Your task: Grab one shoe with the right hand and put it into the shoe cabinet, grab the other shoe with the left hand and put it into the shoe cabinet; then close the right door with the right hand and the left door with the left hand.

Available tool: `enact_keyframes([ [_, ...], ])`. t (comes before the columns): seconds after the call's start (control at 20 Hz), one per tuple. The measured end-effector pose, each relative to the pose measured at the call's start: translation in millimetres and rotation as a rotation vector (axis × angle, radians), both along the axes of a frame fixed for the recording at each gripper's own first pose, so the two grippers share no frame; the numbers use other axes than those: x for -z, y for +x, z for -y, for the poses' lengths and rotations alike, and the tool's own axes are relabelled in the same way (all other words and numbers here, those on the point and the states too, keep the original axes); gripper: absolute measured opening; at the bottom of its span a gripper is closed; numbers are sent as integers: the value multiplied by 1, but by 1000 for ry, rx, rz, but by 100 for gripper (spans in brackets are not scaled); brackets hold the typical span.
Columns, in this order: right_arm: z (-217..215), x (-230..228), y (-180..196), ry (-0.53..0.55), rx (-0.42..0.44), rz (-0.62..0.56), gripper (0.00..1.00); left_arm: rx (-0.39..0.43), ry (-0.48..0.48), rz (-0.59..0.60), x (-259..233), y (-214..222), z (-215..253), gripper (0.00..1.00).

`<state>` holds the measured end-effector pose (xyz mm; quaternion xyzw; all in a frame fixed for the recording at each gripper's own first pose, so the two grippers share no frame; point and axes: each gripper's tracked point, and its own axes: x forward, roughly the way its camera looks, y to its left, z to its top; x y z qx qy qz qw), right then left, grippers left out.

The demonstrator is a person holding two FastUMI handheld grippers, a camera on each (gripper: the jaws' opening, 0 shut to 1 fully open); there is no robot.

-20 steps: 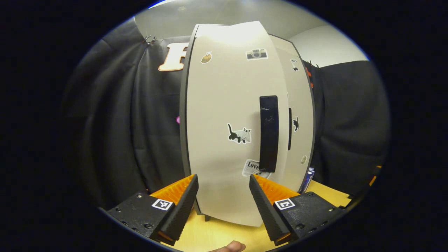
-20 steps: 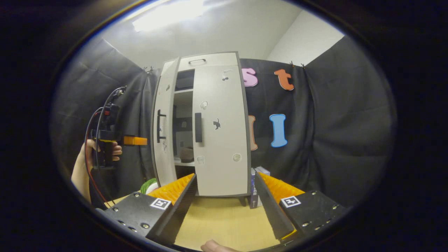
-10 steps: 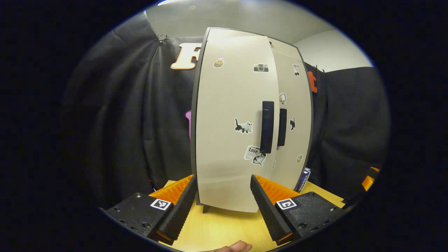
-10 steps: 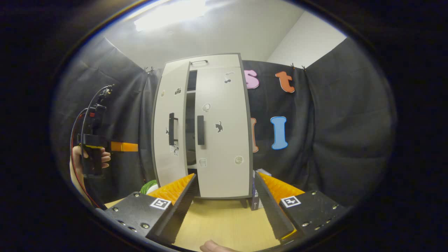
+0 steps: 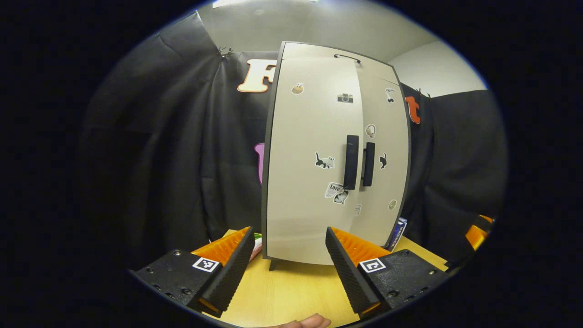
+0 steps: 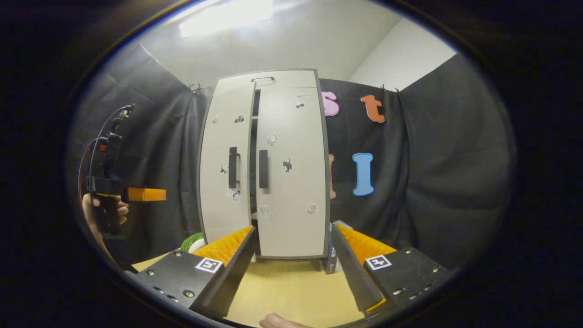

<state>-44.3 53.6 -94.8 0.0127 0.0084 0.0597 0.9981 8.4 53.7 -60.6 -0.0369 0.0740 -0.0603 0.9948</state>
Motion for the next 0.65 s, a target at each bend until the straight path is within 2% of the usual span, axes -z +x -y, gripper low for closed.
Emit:
enact_keyframes([
  [0.1,-2,-3,-1,6,1,5,98,-26,11,33,-6,-8,-2,96],
  [0.35,-6,-8,-1,-7,5,4,98,-31,45,111,-21,-30,14,96],
  [0.5,-2,-8,0,-6,0,5,98,-77,46,168,-32,-41,17,96],
  [0.65,2,-10,-5,-2,10,14,98,-76,40,197,-30,-54,35,96],
])
